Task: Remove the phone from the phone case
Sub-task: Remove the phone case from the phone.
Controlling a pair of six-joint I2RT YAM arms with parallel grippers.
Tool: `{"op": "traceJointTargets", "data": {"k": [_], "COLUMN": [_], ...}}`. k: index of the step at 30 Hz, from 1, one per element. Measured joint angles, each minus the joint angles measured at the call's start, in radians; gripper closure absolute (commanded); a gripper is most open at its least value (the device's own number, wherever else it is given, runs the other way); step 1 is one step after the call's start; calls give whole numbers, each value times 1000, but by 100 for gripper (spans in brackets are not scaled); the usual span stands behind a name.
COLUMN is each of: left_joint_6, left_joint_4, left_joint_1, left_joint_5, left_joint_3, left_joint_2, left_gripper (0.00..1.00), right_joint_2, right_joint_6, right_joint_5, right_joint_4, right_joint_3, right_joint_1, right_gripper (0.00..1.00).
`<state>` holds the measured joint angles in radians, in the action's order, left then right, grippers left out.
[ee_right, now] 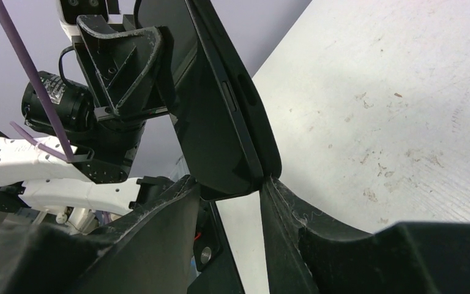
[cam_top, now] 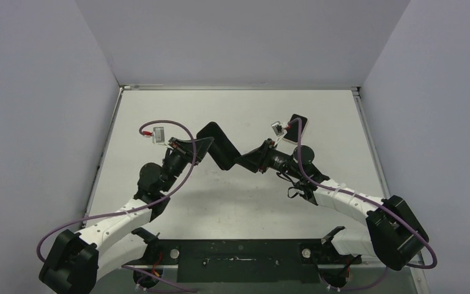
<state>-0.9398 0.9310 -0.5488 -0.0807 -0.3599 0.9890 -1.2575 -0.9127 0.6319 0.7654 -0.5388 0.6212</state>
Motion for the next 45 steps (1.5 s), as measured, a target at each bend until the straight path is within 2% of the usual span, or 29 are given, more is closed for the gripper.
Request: {"op": "traceJointTargets", "data": {"k": [7, 15, 20, 25, 28, 34, 42, 45], "left_joint_6": [80, 139, 90, -36, -95, -177, -177, -167], "left_joint_4": [-63, -151, -46, 142, 200, 180, 171, 165], "left_joint_1": [-45, -77, -76, -63, -61, -108, -109, -109], "left_joint_5": [65, 132, 124, 110, 106, -6, -10, -18], "left_joint_3": [-37, -79, -53, 0, 11, 15, 15, 15], "left_joint_2": [7, 7, 16, 80, 99, 96, 71, 60], "left_gripper": [100, 100, 100, 100, 100, 100, 100, 86], "right_joint_2": [-37, -82, -82, -84, -100, -121, -158, -159], "right_joint_6": [-29, -73, -99, -153, -181, -216, -250, -263], "right_joint_5": [15, 62, 87, 163, 218, 239, 259, 265], "right_joint_4": [9, 40, 102, 192, 252, 387, 460, 465], "right_joint_3": [0, 0, 4, 20, 20, 0, -11, -11], "right_joint_1": [0, 0, 0, -2, -6, 2, 2, 2], "right_gripper": [68, 70, 70, 71, 71, 74, 89, 94]}}
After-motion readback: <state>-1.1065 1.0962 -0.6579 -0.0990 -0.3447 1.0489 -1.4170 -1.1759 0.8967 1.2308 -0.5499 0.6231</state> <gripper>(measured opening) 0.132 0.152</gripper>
